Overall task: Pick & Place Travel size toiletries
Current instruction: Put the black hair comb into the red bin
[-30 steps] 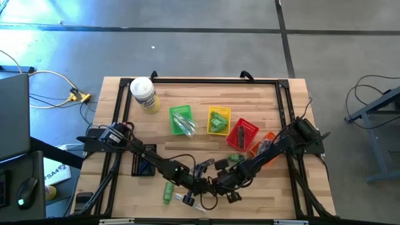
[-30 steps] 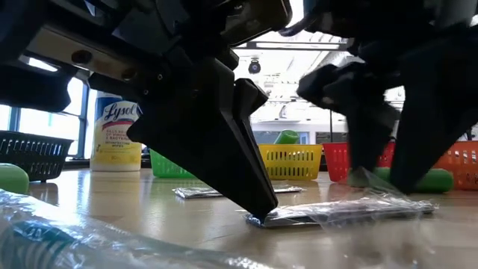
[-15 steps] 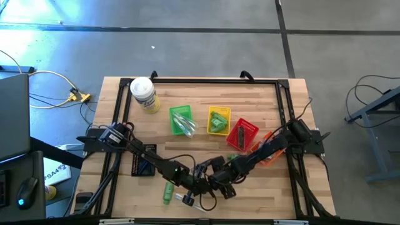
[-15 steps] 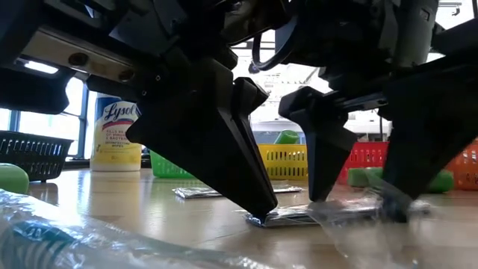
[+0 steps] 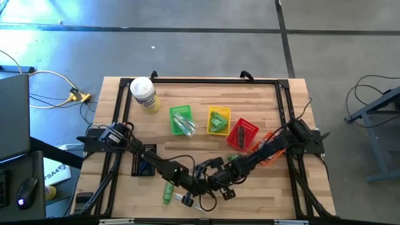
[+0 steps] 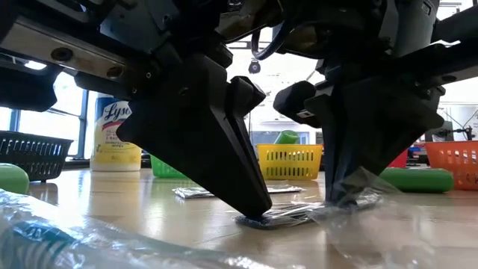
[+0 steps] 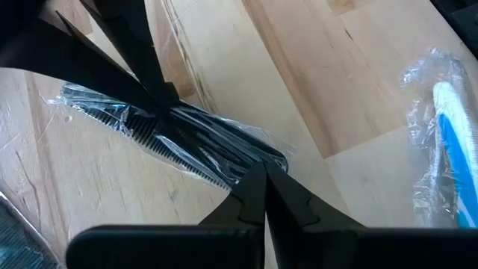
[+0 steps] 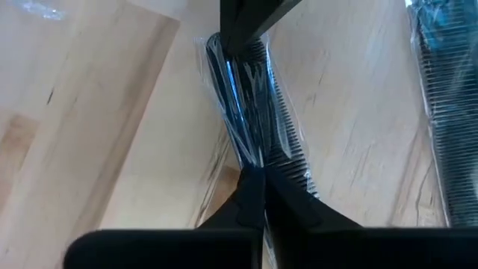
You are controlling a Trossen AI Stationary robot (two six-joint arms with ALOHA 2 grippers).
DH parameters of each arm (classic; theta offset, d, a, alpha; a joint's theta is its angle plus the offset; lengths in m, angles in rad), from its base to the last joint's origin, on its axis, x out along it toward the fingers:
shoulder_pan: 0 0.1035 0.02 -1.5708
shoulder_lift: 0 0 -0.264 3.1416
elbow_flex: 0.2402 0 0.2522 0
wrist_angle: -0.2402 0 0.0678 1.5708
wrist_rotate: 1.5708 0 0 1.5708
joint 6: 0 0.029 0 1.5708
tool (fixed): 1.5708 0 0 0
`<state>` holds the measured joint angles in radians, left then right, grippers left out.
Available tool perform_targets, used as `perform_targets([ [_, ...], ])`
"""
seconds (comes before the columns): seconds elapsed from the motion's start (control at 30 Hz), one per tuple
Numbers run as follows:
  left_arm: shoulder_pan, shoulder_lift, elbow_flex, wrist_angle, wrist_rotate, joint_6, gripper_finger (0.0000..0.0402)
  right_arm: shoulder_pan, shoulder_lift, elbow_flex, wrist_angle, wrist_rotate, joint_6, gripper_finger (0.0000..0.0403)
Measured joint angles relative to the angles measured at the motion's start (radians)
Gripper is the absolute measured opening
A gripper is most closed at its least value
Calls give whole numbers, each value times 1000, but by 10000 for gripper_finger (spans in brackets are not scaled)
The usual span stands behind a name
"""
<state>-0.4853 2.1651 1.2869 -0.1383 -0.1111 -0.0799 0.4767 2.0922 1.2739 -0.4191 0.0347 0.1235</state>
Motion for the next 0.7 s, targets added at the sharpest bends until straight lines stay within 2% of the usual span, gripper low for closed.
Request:
perform_targets([
  [0.27, 0, -13, -2, 0, 5, 17, 0, 12, 0, 0, -2, 9, -14, 3],
  [0.53, 6, -129, -10, -41, -9, 20, 12, 22, -81, -9, -38, 50, -43, 3],
  [0.7, 3, -158, -11, -77, -15, 24, 25, 38, -103, -10, -73, 86, -43, 3],
])
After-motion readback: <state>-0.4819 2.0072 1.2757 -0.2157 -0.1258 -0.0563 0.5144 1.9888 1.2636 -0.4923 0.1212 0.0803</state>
